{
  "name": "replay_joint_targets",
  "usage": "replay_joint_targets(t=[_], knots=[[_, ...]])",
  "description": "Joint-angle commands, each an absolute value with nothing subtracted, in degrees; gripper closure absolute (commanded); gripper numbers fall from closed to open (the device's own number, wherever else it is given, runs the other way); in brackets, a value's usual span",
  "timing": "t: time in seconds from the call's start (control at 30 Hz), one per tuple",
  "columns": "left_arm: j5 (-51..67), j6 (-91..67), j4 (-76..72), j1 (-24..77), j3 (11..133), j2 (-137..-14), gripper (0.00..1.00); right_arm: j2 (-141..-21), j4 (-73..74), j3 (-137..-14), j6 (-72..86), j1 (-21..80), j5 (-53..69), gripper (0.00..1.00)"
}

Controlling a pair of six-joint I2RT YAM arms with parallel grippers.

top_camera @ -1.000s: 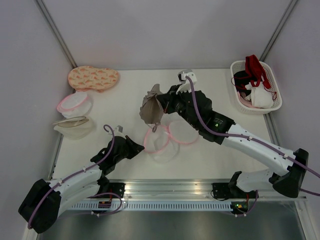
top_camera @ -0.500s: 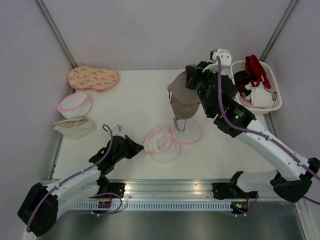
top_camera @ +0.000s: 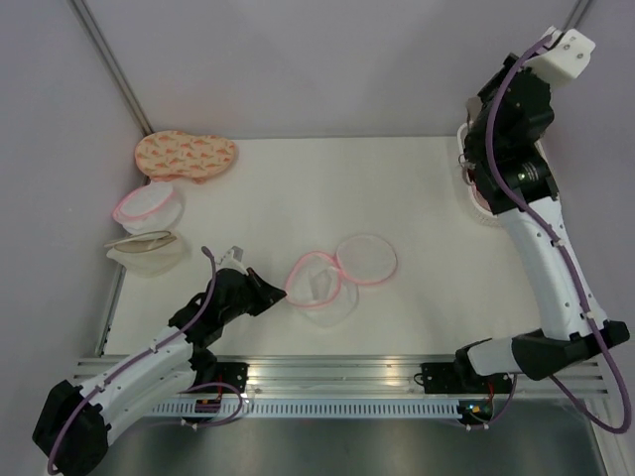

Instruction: Unzip the laundry bag and remove the bra

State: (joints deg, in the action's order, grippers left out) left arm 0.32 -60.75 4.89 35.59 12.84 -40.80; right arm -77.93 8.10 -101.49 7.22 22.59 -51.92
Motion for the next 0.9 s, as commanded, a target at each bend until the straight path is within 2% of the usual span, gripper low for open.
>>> replay_joint_targets(t=[0.0, 0.17, 0.4, 0.6, 0.83, 0.87], knots=[[2.72, -57.66, 7.99, 35.60, 15.82, -38.33, 0.98, -83.39, 8.09, -108.08, 6.58, 14.78, -49.93, 0.99], [2.64, -56.78, 12.82, 35.60, 17.14, -35.07, 0.98, -94.98, 10.81, -116.27, 11.85, 3.37, -41.93, 1.00], [2.37, -56.78, 17.04, 35.60, 18.02, -32.52, 0.98, -111.34, 12.39, -124.53, 18.71, -5.79, -35.08, 1.00], [1.41, -57.04, 19.68, 35.60, 18.19, -29.80, 0.98, -123.65, 15.55, -127.52, 21.27, -7.12, -31.56, 0.99], [0.70, -57.57, 21.36, 35.60, 17.58, -27.42, 0.98, -125.15, 16.60, -123.83, 22.41, -7.12, -28.48, 1.00], [0.62, -57.66, 21.27, 35.60, 17.49, -27.42, 0.98, -126.72, 18.18, -124.97, 22.06, -7.21, -27.69, 0.94]])
